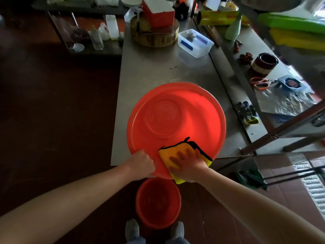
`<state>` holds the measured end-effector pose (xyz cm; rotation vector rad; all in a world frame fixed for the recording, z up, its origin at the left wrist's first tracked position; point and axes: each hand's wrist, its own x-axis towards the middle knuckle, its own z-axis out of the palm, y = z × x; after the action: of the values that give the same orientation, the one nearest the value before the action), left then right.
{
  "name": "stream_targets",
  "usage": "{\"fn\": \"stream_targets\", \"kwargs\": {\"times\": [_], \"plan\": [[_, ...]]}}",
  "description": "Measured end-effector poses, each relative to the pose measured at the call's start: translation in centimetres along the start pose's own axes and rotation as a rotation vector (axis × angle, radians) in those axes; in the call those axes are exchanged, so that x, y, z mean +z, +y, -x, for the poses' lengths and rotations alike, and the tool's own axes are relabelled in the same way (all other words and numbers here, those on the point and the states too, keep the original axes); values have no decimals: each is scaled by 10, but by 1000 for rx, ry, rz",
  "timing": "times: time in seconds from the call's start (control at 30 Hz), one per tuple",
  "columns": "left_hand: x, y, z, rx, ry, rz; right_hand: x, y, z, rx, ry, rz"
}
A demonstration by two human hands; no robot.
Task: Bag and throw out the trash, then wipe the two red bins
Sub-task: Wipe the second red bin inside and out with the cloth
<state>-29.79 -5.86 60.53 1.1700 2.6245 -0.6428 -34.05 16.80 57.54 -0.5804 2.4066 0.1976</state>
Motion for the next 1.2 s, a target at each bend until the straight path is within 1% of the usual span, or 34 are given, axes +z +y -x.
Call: {"fn": "stream_targets", "kwargs": {"times": [0.07,0.1,0.17,0.23,0.33,0.4,0.43,0.5,0.57,0.67,0.73,0.8,0.9,1.07,1.13,1.2], "plan": [[1,0,-2,30,12,-14,5,-3,-18,33,-55,-3],[2,1,-1,47,20,-26,9,-3,-27,43,-44,-13],[2,2,-2,106,13,-33,15,-4,-46,55,27,-29],[2,8,-1,154,-59,-76,20,-5,-65,68,89,-31],[0,14,-2,149,-80,-139,25,-8,-90,84,142,-3],[6,18,-3,150,-103,-140,22,-7,-105,84,169,-66],[4,19,-3,133,-89,-145,20,-5,-111,82,162,-91],[2,21,-3,112,-59,-155,14,-2,-124,91,96,-78],[-2,22,-2,119,-84,-166,11,0,-129,96,71,-58],[-12,18,-4,169,-49,-137,12,1,-120,78,59,-83],[-17,17,-8,196,-46,-100,13,1,-108,75,94,-76],[-24,17,-13,177,-98,-52,12,-1,-91,66,106,-48],[-34,13,-15,146,-81,-44,10,-6,-61,63,112,-17],[-30,6,-8,141,-121,-58,11,-10,-6,78,33,-6],[-26,5,-9,143,-102,-71,13,-11,9,84,56,3],[-24,3,-12,145,-64,-72,12,-12,13,104,119,1]]}}
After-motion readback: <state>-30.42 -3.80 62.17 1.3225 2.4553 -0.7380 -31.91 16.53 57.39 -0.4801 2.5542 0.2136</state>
